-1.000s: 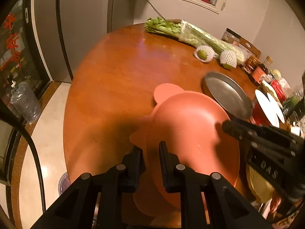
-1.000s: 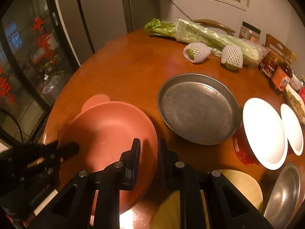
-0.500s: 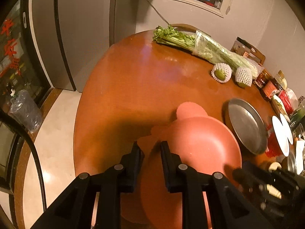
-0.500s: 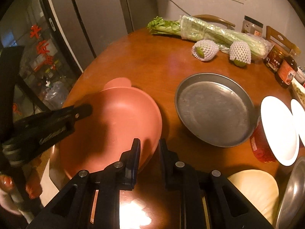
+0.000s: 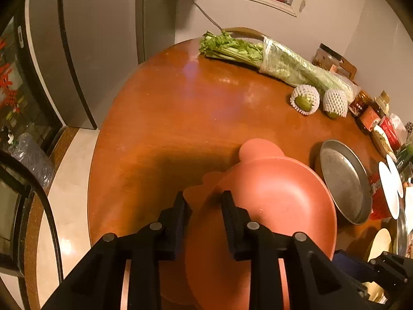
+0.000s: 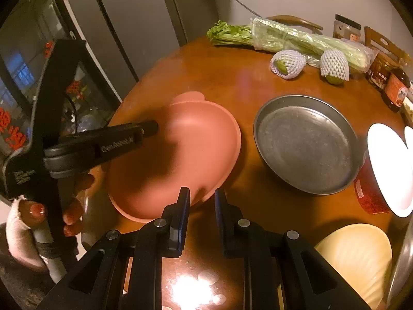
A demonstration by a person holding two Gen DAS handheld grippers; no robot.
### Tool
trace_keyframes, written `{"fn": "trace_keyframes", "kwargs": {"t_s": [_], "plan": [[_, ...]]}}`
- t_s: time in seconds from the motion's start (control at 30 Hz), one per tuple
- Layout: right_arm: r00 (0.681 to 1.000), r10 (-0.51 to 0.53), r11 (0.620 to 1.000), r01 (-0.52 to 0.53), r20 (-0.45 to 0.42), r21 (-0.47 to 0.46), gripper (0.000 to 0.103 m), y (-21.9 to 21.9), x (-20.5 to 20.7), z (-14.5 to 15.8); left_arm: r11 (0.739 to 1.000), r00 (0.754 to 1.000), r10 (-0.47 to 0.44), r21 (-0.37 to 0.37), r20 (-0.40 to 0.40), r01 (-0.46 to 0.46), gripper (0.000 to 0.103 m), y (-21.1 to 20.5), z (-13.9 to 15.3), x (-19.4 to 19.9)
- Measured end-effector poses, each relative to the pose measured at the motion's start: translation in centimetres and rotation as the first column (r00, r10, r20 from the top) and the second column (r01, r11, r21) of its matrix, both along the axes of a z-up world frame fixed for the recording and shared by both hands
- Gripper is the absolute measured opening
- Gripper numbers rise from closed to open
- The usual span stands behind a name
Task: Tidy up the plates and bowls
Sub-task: 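Lift the orange-pink plate with the left gripper and set it beside the metal tray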
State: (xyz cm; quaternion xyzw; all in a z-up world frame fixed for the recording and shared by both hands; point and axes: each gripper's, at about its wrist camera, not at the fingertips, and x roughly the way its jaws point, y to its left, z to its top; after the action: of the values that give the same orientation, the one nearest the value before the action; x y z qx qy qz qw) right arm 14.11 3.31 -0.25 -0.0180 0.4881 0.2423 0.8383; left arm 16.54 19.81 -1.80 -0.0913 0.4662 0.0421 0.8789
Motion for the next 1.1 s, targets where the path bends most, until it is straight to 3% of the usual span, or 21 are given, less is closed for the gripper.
{"fn": "trace_keyframes", "kwargs": {"t_s": [0.17, 0.23, 0.33, 0.6, 0.8, 1.1], "plan": [[1.000, 0.005, 1.000, -0.005, 0.001, 0.002, 0.020, 0.1, -0.2, 0.2, 1.000, 1.000, -0.025, 0.007, 0.006, 0.025, 0.030, -0.2, -0.1, 0.2], [1.000, 0.009, 1.000, -0.009, -0.003, 0.008, 0.020, 0.1, -0.2, 0.2, 0.999, 0.999, -0.041, 0.003, 0.014, 0.041, 0.034, -0.2, -0.1, 0.2], [1.000, 0.023, 0.999, -0.023, -0.020, 0.022, 0.020, 0.2, -0.5, 0.1, 0.997, 0.997, -0.071, -0.013, 0.019, 0.071, 0.051, -0.4, -0.1, 0.0], [0.999, 0.031, 0.999, -0.030, -0.024, 0.043, 0.020, -0.1, -1.4, 0.4, 0.999, 0.996, -0.054, -0.001, 0.066, 0.054, 0.058, 0.0, 0.9, -1.3], [1.000, 0.001, 0.998, -0.003, 0.018, 0.066, 0.026, -2.2, -2.0, 1.7, 1.000, 0.993, -0.018, 0.016, 0.119, 0.016, 0.060, 0.4, 2.8, -2.8], [0.984, -0.050, 0.997, 0.039, 0.171, 0.071, 0.031, -6.5, -5.2, 5.5, 0.998, 0.976, -0.056, 0.010, 0.209, 0.055, 0.062, -3.3, 6.9, -6.8]]}}
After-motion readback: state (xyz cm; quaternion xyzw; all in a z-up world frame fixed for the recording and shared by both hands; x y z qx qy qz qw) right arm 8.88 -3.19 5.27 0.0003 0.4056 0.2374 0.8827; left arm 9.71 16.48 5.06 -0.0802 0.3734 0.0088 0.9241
